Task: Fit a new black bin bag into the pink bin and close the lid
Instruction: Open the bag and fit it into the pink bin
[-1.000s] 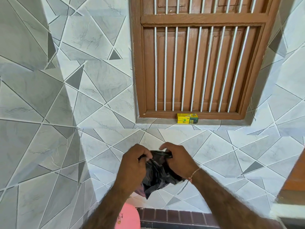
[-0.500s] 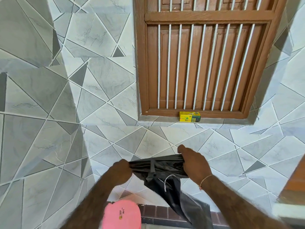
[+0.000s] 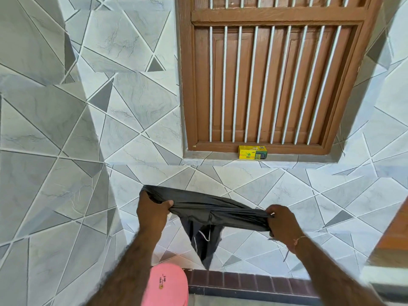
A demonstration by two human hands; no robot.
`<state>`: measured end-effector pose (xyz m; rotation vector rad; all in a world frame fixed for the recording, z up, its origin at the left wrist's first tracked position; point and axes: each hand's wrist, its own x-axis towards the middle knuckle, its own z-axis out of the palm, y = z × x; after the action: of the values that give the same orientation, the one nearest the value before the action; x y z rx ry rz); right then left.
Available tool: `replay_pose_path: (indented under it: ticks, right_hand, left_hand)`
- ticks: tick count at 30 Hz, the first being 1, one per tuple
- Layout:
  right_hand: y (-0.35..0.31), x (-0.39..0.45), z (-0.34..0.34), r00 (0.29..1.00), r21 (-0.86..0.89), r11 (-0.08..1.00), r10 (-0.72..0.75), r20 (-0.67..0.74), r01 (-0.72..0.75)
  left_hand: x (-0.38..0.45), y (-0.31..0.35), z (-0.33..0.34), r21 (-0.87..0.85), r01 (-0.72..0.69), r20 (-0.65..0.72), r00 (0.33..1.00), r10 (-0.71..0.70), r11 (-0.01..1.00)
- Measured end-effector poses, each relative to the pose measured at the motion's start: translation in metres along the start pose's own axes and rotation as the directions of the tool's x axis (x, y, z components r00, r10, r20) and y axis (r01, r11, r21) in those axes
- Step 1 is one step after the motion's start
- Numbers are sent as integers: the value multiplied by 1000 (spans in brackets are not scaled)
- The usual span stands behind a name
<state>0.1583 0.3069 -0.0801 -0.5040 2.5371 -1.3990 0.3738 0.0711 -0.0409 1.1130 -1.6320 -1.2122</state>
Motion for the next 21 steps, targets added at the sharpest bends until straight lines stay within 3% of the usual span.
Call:
replay_pose_path:
  ticks: [3,5,7,9,11,13,15,16,18,19,21]
  right_hand:
    - [17,3,-15,992,20,995,96,-79,-95]
    - [32,6,-25,984,-19,986,163,-76,-164]
    - [45,7,-29,979,-127,971,203,-22,-204]
    - [36,0,-29,966,-181,964,221,136,-195]
    - [10,-8,-24,948,-327,945,109,300,-5]
    - [-26,-26,-12,956,-425,862,-196,220,275]
    - [-60,-56,11,799,-299,749,-594,95,592]
    - [-74,-69,25,702,-273,660,-705,98,700]
    - [-87,-80,52,583,-326,503,-781,226,801]
    - [-84,-77,63,579,-389,461,-766,280,798]
    - [-78,-62,72,703,-460,551,-652,283,696]
  left_hand:
    - [10,-1,-12,288,-123,227,972,57,950]
    - [13,-2,-20,474,-275,296,945,143,837]
    - [9,1,-22,518,-353,347,919,186,779]
    - [3,6,-16,472,-361,414,896,160,804]
    - [-5,17,-7,395,-370,456,874,171,841]
    - [-16,31,2,345,-394,498,846,189,852]
    - [-26,43,11,294,-396,540,820,191,870]
    - [-29,48,15,270,-407,560,804,202,873]
    - [-35,55,21,222,-472,601,756,261,853]
    - [-37,56,23,212,-505,613,735,289,837]
    - [-36,57,20,224,-580,622,704,343,783]
